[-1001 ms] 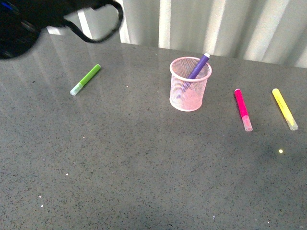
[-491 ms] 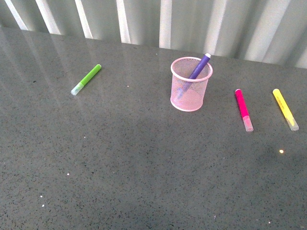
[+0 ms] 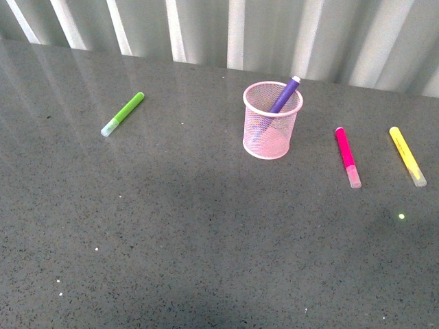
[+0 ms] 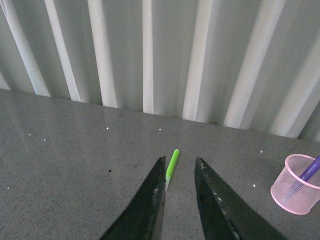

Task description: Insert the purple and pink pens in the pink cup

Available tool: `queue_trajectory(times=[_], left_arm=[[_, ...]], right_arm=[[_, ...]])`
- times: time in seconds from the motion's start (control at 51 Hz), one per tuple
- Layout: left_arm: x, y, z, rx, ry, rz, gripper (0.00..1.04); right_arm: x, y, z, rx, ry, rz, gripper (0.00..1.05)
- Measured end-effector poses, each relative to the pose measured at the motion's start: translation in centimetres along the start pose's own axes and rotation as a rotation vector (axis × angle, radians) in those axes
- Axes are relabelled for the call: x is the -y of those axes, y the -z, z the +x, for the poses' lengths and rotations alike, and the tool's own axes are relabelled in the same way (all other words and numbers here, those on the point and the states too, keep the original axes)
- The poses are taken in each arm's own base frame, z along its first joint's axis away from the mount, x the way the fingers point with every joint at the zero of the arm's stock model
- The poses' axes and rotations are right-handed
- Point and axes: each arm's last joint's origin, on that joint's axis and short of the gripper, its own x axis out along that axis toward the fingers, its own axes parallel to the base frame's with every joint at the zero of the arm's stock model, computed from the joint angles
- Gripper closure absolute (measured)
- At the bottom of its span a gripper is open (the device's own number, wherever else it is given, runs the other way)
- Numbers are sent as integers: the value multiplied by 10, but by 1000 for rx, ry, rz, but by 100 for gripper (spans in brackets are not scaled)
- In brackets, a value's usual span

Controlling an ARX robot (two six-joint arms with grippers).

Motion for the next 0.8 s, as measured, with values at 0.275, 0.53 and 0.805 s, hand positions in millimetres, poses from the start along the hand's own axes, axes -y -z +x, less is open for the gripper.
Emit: queue_trajectory(times=[0.275, 0.53, 0.805], left_arm=[[0, 15, -20, 10, -1, 11, 101], [0, 28, -38, 8, 0, 14, 101], [-1, 34, -51, 11, 0, 14, 101]], right_arm=[[0, 0, 0, 0, 0, 0, 7], [0, 0, 0, 0, 0, 0, 7], [0, 0, 0, 0, 0, 0, 7]])
